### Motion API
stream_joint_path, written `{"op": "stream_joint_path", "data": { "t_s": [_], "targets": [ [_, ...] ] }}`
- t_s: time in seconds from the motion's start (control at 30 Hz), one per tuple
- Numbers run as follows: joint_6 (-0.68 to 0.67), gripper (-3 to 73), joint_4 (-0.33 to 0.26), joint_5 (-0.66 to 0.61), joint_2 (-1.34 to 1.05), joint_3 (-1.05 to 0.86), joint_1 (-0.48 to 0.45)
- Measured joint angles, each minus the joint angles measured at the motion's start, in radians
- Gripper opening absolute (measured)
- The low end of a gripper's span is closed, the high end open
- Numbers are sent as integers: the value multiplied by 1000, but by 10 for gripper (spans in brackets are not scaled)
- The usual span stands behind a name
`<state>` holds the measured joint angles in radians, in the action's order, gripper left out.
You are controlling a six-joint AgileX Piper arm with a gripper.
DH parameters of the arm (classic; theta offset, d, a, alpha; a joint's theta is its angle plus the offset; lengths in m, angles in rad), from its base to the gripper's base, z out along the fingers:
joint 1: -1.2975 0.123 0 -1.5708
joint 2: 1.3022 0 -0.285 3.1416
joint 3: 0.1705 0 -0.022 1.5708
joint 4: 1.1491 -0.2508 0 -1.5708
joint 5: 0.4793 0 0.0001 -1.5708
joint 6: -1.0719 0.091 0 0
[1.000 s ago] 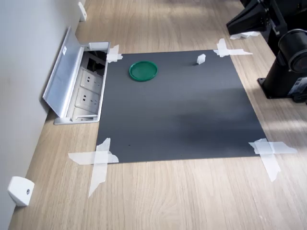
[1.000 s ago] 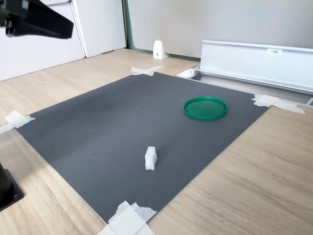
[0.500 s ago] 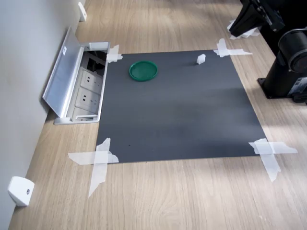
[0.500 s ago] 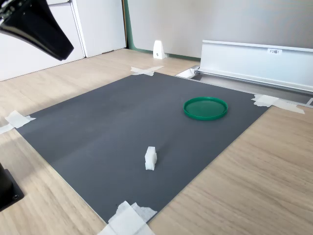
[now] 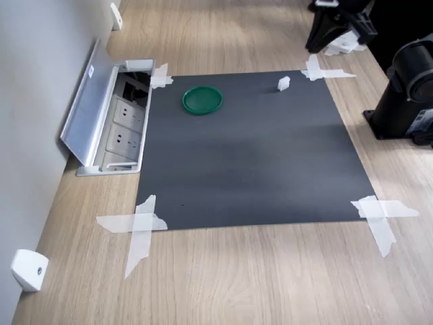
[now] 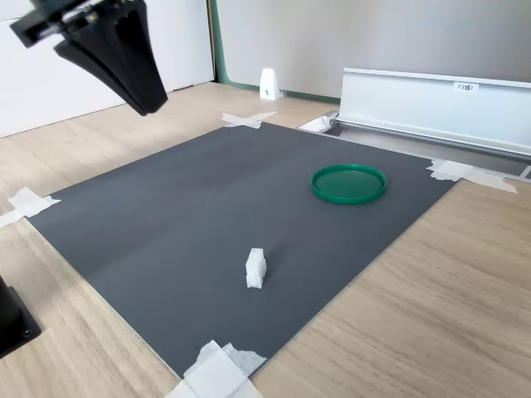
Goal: Grasp a white terminal and put it on the green lid.
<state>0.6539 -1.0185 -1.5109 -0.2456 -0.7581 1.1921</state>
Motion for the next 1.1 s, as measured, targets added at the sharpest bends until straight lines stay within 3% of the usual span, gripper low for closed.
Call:
{"op": "stream_joint_path", "data": {
  "t_s": [0.17,0.3,0.43,0.53,0.67,0.77,1.0,1.1],
  "targets": [
    [-211,-2,-145,-7,116,44,-125],
    [-407,36,-193,-26,184,68,-261],
    [-511,156,-188,-31,224,81,-354],
    [-534,307,-165,-25,238,87,-398],
    [-541,509,-131,-5,239,87,-407],
    [-541,601,-123,-5,240,88,-409],
    [-559,646,-51,-5,241,98,-409],
    [-607,647,-51,-23,260,119,-426]
  ]
}}
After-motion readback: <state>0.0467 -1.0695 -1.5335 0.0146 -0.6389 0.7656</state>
